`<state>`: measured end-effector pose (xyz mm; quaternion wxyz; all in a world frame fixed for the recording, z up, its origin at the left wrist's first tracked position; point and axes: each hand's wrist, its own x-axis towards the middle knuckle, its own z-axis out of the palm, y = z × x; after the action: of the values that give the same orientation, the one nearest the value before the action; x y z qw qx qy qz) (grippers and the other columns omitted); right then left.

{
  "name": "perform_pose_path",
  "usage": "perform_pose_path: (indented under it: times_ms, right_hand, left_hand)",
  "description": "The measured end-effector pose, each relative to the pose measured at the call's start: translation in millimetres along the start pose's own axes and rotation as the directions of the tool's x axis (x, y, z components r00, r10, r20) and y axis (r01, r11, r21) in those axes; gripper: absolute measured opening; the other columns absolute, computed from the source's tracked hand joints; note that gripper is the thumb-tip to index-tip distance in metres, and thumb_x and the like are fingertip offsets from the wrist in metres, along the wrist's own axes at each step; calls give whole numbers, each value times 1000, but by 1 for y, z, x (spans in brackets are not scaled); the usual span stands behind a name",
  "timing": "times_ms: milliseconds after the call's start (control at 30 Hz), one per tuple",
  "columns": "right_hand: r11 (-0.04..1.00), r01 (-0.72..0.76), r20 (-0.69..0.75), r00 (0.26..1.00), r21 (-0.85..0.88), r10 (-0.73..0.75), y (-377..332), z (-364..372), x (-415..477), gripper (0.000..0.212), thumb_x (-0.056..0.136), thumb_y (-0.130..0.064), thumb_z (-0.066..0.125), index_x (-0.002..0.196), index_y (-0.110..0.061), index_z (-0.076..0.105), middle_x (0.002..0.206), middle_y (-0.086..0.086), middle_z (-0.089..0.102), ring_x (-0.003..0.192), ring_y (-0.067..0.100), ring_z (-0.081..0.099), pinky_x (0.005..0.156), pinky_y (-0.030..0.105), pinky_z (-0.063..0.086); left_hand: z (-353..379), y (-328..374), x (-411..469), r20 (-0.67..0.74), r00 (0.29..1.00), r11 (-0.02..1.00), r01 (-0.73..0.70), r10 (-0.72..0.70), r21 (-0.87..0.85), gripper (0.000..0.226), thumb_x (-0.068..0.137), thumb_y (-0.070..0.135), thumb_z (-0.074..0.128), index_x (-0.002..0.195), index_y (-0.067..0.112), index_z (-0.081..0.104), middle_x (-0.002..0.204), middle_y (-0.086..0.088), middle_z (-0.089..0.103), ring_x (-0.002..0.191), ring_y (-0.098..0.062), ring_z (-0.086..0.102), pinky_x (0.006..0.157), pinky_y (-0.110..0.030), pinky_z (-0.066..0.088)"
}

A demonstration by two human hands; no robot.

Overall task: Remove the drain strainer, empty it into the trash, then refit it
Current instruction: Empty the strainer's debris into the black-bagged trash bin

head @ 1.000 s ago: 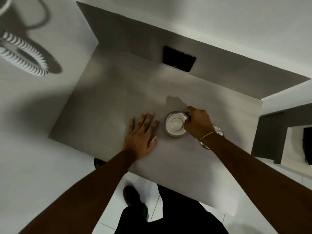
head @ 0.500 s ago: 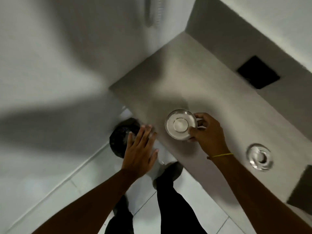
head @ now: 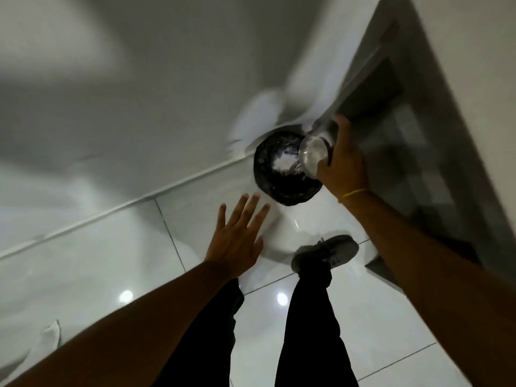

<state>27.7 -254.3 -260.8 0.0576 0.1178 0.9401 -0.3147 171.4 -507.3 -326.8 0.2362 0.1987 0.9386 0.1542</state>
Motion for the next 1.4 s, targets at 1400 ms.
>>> perform_pose_path:
  times_ms: [1400]
  right_hand:
    - [692,478,514,839,-541,-178,103,164,80,112,76,7,72,167,-28,15,121,26,53,82,50,64,78,53,59]
  left_hand:
    - [141,-32,-9,79,994,989,83,-74,-119,91,108,40,53,171,38,-11,184,-4,-12,170,-29,-7,130,-66,26]
